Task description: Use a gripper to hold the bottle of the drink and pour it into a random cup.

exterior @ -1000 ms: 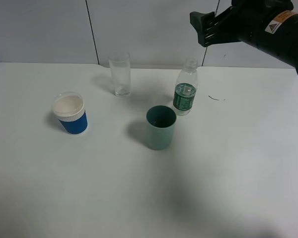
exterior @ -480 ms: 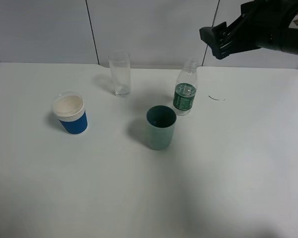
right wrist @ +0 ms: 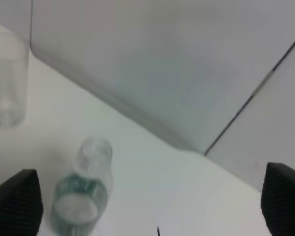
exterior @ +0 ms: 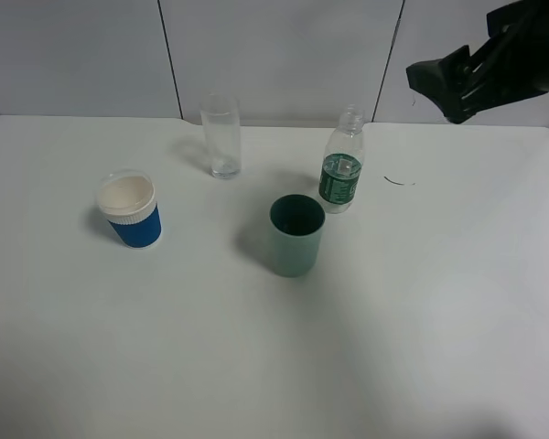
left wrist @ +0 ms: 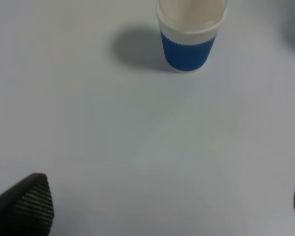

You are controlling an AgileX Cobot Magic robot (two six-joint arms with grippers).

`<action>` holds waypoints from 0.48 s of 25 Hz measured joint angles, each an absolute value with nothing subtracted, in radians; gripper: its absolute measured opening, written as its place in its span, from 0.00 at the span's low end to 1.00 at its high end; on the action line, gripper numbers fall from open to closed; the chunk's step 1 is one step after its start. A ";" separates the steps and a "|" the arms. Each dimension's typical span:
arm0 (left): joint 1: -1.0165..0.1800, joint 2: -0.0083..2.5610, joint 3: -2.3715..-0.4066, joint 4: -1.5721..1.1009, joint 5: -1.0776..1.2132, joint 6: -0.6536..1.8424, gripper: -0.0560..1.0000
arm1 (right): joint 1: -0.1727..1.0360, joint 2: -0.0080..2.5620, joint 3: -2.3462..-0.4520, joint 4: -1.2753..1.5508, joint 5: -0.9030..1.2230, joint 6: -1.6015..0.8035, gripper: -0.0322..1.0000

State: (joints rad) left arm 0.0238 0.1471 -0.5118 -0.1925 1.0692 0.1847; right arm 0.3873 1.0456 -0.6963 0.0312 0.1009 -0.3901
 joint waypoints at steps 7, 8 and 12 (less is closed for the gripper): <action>0.024 0.147 -0.512 -0.192 1.069 0.185 0.99 | 0.386 0.957 -0.696 0.000 0.276 -0.365 0.87; 0.024 0.147 -0.512 -0.192 1.069 0.185 0.99 | 0.386 0.943 -0.696 0.000 0.295 -0.354 0.87; 0.024 0.147 -0.512 -0.192 1.069 0.185 0.99 | 0.386 0.890 -0.696 0.000 0.356 -0.316 0.87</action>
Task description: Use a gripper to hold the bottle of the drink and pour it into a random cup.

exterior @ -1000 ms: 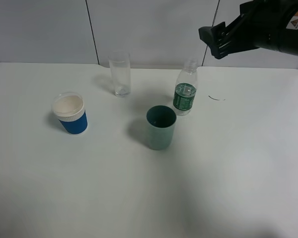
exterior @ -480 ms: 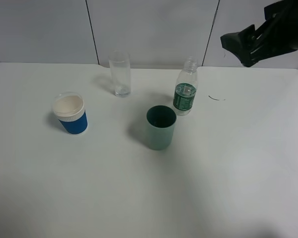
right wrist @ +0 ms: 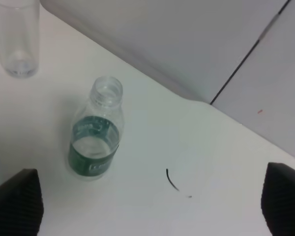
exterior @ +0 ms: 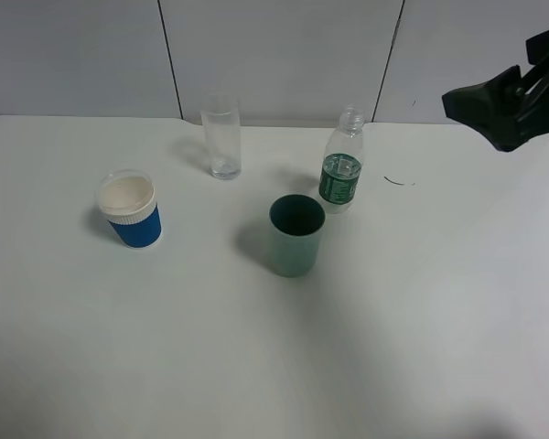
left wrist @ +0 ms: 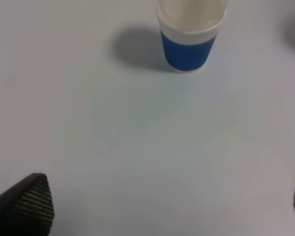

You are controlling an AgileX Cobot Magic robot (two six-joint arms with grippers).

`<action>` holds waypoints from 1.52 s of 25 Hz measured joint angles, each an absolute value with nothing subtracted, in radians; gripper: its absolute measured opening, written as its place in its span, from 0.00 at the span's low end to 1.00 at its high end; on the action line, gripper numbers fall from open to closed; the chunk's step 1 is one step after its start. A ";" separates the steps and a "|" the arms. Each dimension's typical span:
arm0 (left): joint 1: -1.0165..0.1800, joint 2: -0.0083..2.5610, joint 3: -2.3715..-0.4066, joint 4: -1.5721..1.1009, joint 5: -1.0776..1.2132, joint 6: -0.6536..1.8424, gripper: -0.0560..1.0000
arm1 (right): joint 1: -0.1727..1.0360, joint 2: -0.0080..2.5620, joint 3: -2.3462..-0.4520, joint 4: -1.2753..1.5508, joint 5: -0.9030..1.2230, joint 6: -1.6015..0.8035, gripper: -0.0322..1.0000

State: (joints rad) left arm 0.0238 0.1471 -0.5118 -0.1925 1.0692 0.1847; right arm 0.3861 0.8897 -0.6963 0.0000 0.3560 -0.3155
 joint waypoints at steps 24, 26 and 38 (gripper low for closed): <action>0.024 0.147 -0.512 -0.192 1.069 0.185 0.99 | 0.386 0.569 -0.696 -0.180 0.778 -0.125 0.87; 0.024 0.147 -0.512 -0.192 1.069 0.185 0.99 | 0.386 0.536 -0.696 -0.180 0.790 -0.111 0.87; 0.024 0.147 -0.512 -0.192 1.069 0.185 0.99 | 0.386 0.329 -0.533 -0.175 0.830 -0.033 0.87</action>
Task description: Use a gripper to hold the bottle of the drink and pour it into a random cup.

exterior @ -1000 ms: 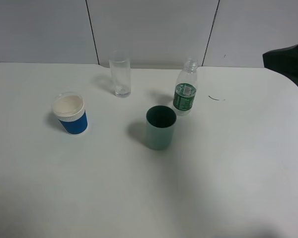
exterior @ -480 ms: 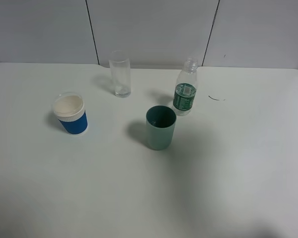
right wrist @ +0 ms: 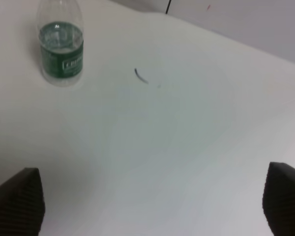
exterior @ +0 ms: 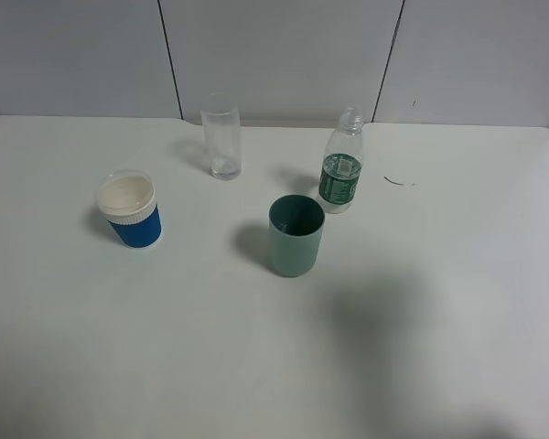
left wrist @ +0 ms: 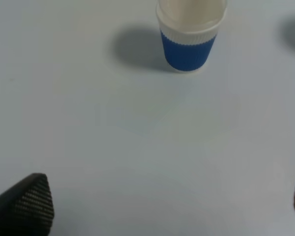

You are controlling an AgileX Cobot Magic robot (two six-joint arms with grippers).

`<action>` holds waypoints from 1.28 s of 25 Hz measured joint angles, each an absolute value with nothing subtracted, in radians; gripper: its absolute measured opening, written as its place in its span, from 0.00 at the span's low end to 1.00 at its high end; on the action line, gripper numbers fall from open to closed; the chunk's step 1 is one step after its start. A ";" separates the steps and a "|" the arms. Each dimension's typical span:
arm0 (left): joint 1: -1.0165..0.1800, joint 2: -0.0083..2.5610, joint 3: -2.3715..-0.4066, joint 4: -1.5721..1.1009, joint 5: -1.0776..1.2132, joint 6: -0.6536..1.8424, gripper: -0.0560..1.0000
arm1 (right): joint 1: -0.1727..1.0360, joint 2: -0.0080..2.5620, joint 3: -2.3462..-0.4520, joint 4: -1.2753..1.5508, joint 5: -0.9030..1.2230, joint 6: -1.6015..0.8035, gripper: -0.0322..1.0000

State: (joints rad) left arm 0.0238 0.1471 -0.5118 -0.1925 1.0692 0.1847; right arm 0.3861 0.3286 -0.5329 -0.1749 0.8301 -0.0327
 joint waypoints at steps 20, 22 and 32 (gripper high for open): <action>0.024 0.147 -0.512 -0.192 1.069 0.185 0.99 | 0.386 0.180 -0.495 -0.161 0.857 0.005 0.87; 0.024 0.147 -0.512 -0.192 1.069 0.185 0.99 | 0.386 0.180 -0.495 -0.153 0.857 0.005 0.87; 0.024 0.147 -0.512 -0.192 1.069 0.185 0.99 | 0.386 0.180 -0.504 -0.095 0.896 0.043 0.87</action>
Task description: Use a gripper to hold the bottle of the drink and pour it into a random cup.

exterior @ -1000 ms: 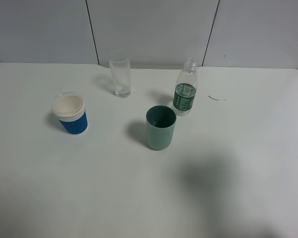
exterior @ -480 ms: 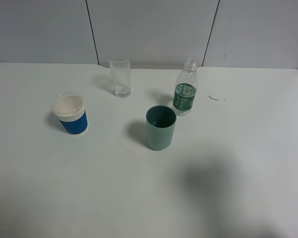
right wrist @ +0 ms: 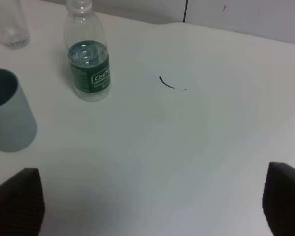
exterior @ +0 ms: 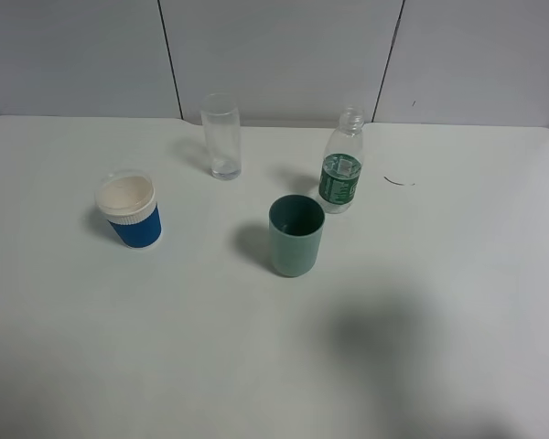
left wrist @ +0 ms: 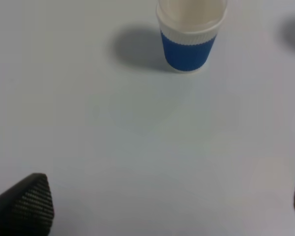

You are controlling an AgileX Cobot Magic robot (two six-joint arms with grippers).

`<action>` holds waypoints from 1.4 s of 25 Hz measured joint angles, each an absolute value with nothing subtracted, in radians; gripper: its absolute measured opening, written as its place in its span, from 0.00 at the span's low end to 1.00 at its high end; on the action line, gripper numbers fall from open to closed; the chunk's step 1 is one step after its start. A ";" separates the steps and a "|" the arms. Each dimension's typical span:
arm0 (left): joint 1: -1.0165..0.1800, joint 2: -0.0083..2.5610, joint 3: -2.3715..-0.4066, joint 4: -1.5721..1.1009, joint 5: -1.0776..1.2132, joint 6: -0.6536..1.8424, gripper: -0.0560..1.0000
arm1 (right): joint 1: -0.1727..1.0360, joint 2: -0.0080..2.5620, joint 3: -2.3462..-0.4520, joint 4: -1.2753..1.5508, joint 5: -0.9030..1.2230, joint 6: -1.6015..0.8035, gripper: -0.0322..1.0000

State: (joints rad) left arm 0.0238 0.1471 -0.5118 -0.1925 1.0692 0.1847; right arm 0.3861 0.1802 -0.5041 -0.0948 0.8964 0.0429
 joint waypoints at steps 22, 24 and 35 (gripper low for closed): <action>0.024 0.147 -0.512 -0.192 1.069 0.185 0.99 | 0.386 -0.002 -0.533 -0.130 1.148 0.127 0.87; 0.024 0.147 -0.512 -0.192 1.069 0.185 0.99 | 0.386 -0.002 -0.520 -0.125 1.114 0.127 0.87; 0.024 0.147 -0.512 -0.192 1.069 0.185 0.99 | 0.386 -0.003 -0.497 -0.077 1.068 0.098 0.87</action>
